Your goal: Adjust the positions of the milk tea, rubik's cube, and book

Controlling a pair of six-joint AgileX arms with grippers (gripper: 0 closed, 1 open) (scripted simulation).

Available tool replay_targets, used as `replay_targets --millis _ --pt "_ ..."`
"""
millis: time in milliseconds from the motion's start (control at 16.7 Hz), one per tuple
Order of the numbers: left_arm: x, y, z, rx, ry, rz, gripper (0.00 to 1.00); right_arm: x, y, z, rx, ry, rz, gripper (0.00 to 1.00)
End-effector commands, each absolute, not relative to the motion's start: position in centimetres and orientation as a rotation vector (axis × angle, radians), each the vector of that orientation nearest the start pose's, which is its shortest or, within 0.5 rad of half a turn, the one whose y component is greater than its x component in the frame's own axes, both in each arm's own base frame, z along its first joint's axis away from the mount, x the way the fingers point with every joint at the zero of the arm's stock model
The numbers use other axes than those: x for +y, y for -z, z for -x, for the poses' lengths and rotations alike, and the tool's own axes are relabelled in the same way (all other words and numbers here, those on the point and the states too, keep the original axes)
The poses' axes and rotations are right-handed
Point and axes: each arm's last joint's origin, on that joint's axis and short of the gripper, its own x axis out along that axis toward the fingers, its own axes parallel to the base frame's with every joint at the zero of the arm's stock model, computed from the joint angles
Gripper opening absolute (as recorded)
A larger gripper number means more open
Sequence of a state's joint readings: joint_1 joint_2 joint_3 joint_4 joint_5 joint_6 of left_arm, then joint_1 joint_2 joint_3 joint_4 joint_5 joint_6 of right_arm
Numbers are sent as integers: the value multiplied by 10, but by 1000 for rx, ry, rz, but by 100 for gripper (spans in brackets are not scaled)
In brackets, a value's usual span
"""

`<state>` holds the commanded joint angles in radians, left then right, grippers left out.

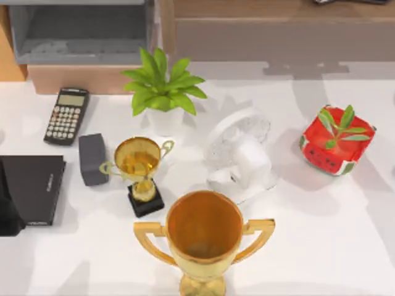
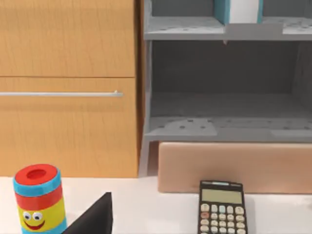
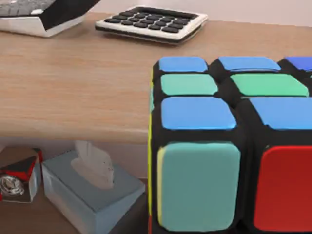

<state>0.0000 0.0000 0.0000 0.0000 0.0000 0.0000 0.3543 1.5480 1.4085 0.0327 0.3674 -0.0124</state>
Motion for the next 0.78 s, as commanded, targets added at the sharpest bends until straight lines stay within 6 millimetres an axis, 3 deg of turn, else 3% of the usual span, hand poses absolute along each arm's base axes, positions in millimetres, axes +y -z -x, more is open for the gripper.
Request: replay_targets --millis 180,480,600,780 --pt "-1 -160 -106 0 0 0 100 128 -396 -350 2 9 3 0" --pt "-1 -160 -106 0 0 0 100 126 -398 -350 -3 12 -1 0" --pt "-1 -160 -106 0 0 0 100 123 -401 -357 -14 10 -1 0" --pt "-1 -160 -106 0 0 0 100 113 -424 -372 -80 17 -13 0"
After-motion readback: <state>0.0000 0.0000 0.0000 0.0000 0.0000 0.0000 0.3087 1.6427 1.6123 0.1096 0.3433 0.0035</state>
